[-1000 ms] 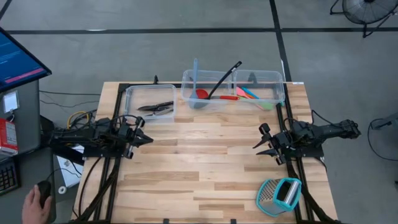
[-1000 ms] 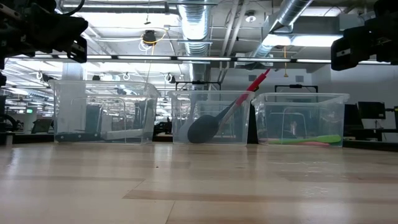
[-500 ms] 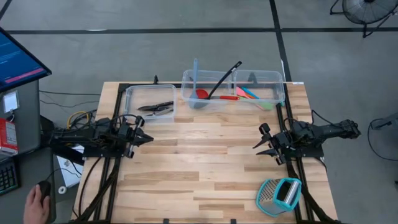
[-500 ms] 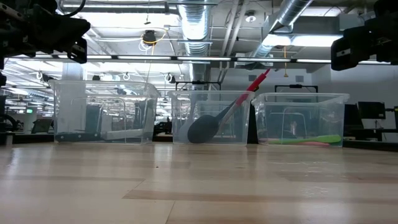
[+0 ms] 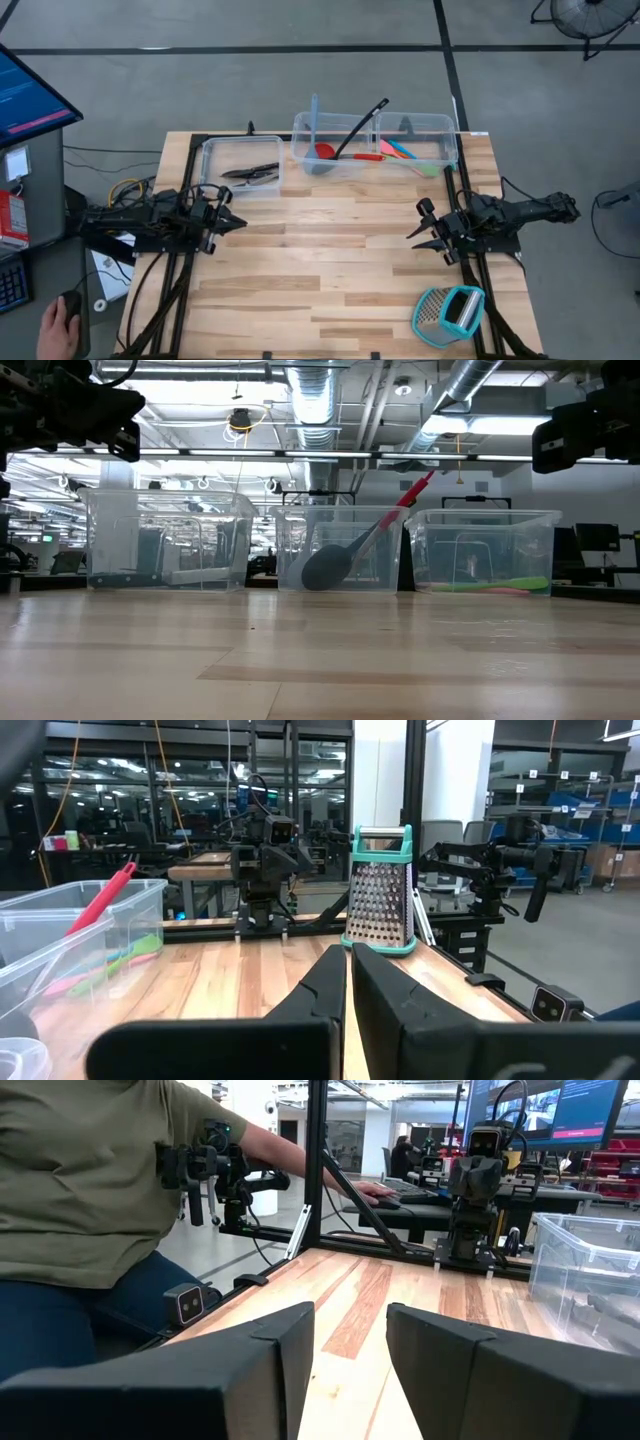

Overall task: Pick & Place Kitchen Items
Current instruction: Return to Home Position

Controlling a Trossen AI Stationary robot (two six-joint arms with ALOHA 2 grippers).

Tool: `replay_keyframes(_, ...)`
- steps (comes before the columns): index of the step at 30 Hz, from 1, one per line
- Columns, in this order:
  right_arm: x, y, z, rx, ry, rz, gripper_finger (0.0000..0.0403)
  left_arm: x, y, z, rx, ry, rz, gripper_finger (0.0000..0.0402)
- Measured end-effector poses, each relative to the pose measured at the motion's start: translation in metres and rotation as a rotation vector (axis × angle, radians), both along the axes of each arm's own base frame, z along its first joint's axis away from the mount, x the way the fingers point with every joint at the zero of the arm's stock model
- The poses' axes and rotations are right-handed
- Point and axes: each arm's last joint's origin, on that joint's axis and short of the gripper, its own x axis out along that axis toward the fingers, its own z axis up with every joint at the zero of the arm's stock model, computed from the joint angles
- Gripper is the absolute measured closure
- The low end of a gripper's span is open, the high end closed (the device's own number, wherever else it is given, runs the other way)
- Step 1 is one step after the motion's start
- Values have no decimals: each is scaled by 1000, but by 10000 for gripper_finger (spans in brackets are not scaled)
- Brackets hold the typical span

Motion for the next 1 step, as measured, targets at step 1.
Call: replay_keyframes(1,0,0,0,0,0,0,278,0,0,0,0,0,0,399)
